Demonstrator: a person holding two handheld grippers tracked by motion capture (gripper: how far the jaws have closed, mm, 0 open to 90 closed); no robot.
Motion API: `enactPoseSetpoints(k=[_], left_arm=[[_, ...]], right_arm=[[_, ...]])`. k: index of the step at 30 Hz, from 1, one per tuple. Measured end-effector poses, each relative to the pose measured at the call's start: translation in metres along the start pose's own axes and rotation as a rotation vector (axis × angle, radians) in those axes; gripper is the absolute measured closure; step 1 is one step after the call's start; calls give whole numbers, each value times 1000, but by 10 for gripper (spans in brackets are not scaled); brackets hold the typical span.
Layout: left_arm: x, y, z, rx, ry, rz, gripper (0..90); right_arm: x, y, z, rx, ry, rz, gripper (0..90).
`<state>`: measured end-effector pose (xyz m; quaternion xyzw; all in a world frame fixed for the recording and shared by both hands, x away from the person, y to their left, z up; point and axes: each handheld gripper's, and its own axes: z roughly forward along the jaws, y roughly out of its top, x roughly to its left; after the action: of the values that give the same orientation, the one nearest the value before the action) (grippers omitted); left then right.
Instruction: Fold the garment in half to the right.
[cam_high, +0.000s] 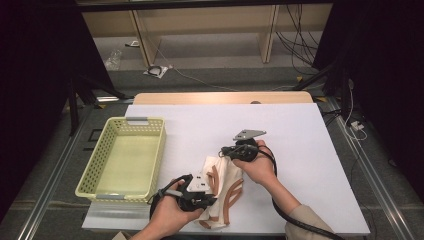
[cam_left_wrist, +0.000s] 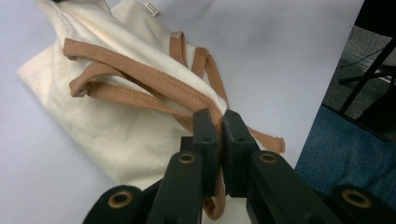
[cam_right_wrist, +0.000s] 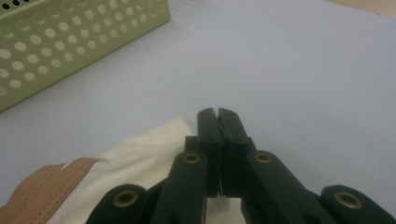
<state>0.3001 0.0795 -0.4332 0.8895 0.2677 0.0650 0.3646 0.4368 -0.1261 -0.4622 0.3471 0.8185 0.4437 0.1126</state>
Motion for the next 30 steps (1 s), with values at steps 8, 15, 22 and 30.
enactPoseSetpoints(k=[8,15,22,30], left_arm=[[0,0,1,13,-2,8,852],[0,-1,2,13,-3,7,852],[0,-1,2,15,-5,9,852],[-1,-1,4,18,-7,9,852]], right_arm=[[0,-1,0,4,0,2,894],[-1,-2,-1,4,-1,1,894],[-1,-3,-1,6,-1,3,894],[-1,-3,-2,9,-3,1,894]])
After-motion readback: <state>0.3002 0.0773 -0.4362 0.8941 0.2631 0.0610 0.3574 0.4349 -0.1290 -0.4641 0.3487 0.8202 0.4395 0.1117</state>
